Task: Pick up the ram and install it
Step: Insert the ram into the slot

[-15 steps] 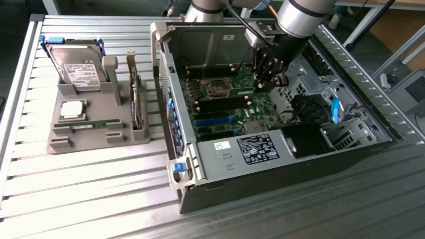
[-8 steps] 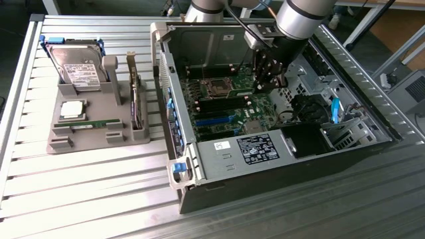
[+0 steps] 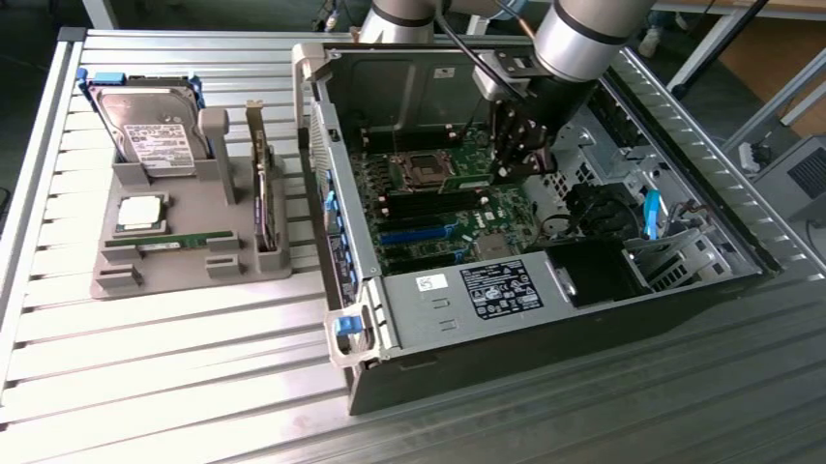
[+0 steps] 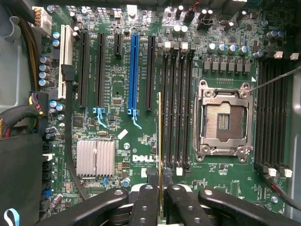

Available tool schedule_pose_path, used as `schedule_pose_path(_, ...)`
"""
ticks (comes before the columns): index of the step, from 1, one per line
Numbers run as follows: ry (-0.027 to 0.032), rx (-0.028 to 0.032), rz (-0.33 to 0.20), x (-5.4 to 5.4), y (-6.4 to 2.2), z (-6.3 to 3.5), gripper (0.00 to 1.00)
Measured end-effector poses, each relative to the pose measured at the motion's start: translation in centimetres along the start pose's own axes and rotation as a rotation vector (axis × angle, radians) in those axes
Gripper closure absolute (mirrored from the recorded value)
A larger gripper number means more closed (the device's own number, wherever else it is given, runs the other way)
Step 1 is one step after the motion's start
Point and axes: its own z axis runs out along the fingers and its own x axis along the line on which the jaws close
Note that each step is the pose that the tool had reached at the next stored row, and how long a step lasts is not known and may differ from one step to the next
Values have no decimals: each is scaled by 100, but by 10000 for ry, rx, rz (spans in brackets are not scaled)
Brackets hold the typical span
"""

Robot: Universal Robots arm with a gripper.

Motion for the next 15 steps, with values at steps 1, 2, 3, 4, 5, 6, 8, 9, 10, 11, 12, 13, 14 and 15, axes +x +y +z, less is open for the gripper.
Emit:
schedule_pose_path(1,0,0,0,0,0,7,87)
schedule_pose_path(2,-1,0,1,1,-1,13,87)
schedule_pose_path(3,-1,0,1,1,-1,19,87)
schedule_pose_path(4,-1,0,0,1,-2,30,87)
schedule_pose_path(5,-1,0,0,2,-2,40,87)
schedule_pose_path(6,-1,0,0,2,-3,50,87)
schedule_pose_path(8,0,0,1,3,-3,65,87)
schedule_pose_path(9,0,0,0,3,-4,72,87)
schedule_pose_path(10,0,0,0,3,-4,81,87)
schedule_pose_path(11,0,0,1,4,-5,88,87)
schedule_pose_path(12,0,0,0,4,-5,92,87)
schedule_pose_path(13,-1,0,1,4,-5,97,87)
schedule_pose_path(14,-1,0,0,5,-6,108,87)
schedule_pose_path(15,1,0,0,5,-6,113,87)
